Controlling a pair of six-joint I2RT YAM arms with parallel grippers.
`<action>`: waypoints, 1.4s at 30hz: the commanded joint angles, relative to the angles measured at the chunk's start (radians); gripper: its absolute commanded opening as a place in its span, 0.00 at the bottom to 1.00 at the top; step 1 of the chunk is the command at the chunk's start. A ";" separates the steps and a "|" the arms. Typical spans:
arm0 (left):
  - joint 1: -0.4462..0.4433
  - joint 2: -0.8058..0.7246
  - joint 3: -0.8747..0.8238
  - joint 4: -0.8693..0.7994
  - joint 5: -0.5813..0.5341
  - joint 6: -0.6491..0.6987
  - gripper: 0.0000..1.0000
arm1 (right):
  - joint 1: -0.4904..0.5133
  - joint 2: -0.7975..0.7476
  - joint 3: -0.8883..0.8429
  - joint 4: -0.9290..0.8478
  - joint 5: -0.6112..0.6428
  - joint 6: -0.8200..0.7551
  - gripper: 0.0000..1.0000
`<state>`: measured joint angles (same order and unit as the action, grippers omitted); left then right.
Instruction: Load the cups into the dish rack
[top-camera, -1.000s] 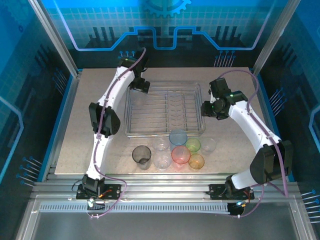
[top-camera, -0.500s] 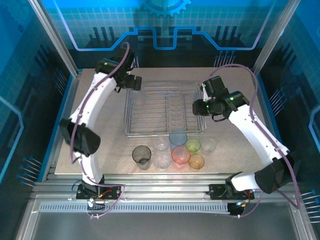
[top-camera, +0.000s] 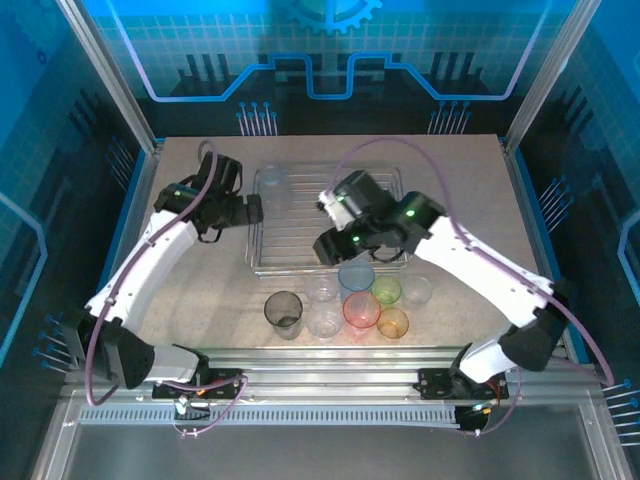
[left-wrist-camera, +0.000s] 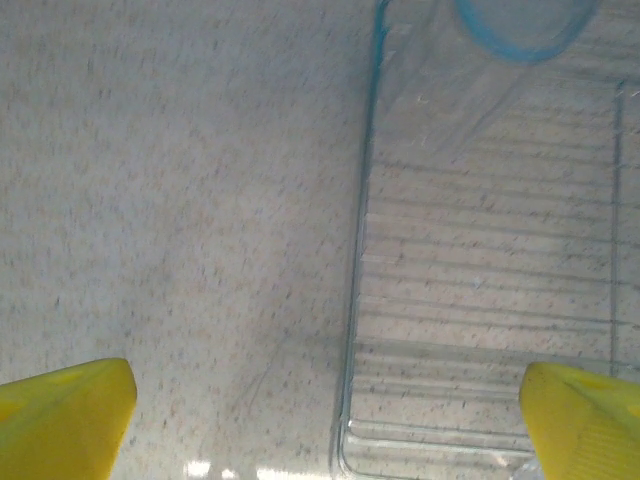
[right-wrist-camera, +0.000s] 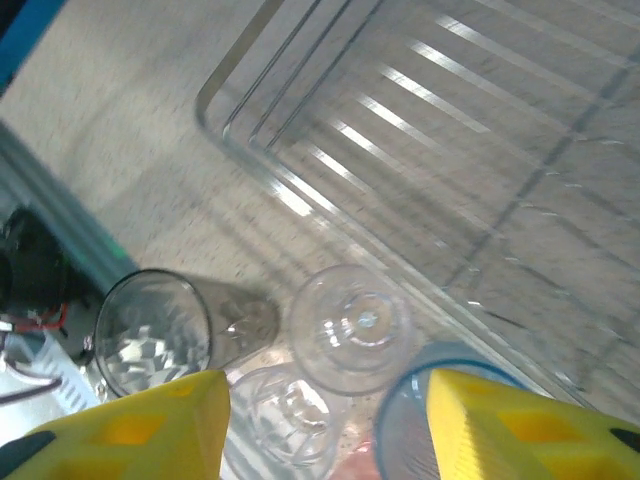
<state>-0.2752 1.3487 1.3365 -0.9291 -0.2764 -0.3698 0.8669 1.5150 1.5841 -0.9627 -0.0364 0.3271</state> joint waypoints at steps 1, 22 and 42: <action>0.011 -0.080 -0.071 0.033 0.034 -0.076 0.99 | 0.080 0.090 0.053 -0.048 -0.038 -0.055 0.56; 0.012 -0.251 -0.273 0.071 0.038 -0.087 0.99 | 0.227 0.390 0.177 -0.166 0.043 -0.155 0.57; 0.074 -0.519 -0.328 0.111 -0.098 -0.209 0.99 | 0.273 0.524 0.402 -0.342 0.200 -0.138 0.00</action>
<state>-0.2176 0.8948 1.0218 -0.8433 -0.3309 -0.5346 1.1213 2.0472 1.9358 -1.2293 0.1253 0.1898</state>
